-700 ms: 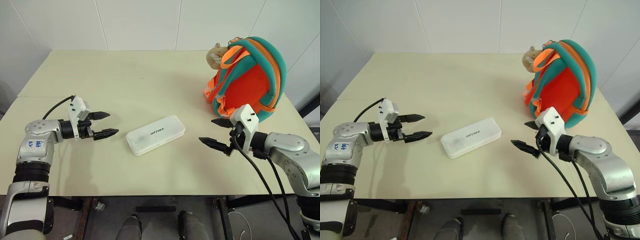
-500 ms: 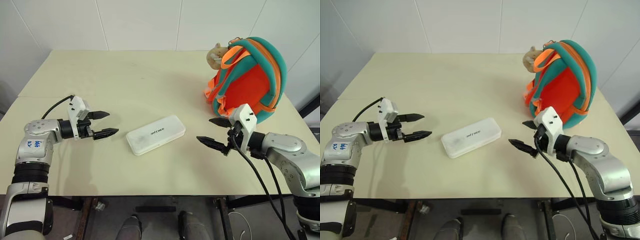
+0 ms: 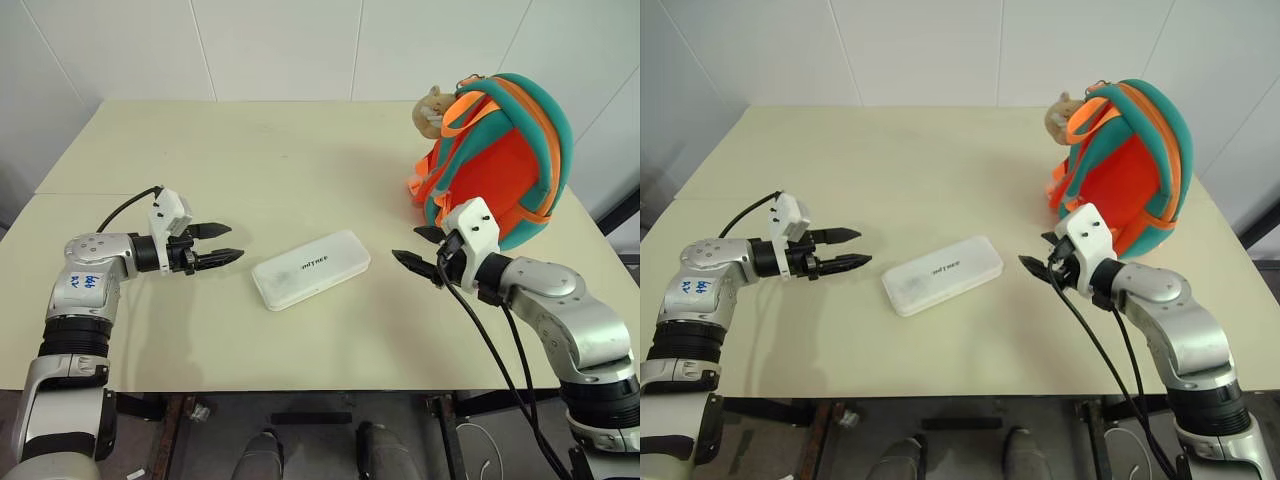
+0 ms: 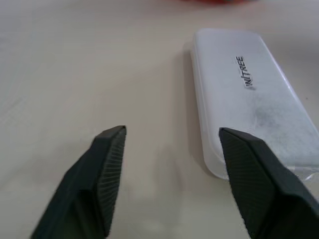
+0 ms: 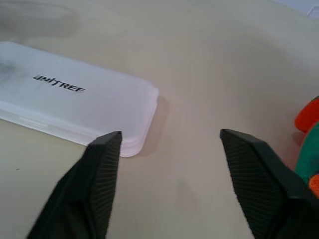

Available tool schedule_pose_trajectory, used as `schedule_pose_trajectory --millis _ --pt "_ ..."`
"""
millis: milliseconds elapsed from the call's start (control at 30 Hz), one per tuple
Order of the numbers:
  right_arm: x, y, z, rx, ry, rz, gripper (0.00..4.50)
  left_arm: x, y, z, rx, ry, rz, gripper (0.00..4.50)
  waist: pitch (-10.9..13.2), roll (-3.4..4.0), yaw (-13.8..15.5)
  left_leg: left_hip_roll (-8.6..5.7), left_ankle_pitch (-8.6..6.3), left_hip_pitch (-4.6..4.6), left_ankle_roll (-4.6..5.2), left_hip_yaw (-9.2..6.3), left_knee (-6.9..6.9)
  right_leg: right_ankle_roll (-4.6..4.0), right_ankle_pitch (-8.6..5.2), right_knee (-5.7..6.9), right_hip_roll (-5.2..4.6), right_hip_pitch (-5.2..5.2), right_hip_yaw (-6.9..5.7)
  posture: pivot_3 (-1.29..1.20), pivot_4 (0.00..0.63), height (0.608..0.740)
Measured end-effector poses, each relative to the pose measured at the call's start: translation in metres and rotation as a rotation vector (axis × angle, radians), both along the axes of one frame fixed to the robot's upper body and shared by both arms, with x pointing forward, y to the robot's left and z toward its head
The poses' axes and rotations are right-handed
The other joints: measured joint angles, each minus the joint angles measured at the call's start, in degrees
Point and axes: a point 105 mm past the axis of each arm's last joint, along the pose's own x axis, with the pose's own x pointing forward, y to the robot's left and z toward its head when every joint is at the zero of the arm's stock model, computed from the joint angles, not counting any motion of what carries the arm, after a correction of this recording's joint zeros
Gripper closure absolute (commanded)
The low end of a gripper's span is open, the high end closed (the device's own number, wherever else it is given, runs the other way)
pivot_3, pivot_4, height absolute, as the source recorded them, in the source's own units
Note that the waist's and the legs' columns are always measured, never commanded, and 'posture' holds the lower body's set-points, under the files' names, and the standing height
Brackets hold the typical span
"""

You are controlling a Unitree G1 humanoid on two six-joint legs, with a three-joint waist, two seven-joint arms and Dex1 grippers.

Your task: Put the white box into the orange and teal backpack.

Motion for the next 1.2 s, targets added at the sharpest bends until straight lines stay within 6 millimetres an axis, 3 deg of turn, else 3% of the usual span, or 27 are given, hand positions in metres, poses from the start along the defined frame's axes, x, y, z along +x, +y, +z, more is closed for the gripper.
schedule_pose_trajectory --millis 200,233,600,867,1200 --pt "0.01 -0.002 0.003 -0.003 -0.016 -0.011 4.38 0.0 0.0 -0.003 -0.003 0.036 0.009 4.09 0.0 0.0 0.0 0.0 0.0 0.01 0.0 -0.01 0.0 0.01 0.01 0.04 0.0 0.0 0.0 0.0 0.15 0.74" --pt "0.012 -0.002 0.003 -0.003 -0.019 -0.014 4.5 -0.001 0.001 -0.003 -0.001 0.048 0.011 4.44 0.0 0.0 0.0 0.0 0.0 0.02 0.0 0.0 0.0 0.01 0.0 0.06 0.0 0.0 0.0 0.0 0.15 0.74" --pt "0.041 -0.001 -0.009 -0.047 -0.014 -0.049 4.5 -0.026 0.005 -0.028 0.049 0.257 0.013 4.48 0.0 0.01 -0.3 0.01 0.0 0.02 0.0 -0.01 -0.01 -0.03 -0.02 0.12 0.02 -0.04 0.01 0.0 0.15 0.74" --pt "0.073 0.001 -0.033 -0.091 0.054 -0.121 4.5 -0.04 -0.004 -0.041 0.041 0.37 -0.004 4.48 0.0 0.01 -0.2 0.01 0.01 0.04 -0.01 -0.02 -0.01 -0.06 -0.04 0.18 0.02 -0.05 0.01 0.0 0.15 0.74" --pt "0.081 0.029 -0.053 -0.093 0.099 -0.067 4.5 -0.042 -0.029 -0.061 -0.043 0.395 -0.056 4.48 0.0 0.02 -0.3 0.01 0.01 0.03 -0.02 -0.02 -0.04 -0.05 -0.04 0.2 0.02 -0.07 0.01 0.0 0.15 0.74"
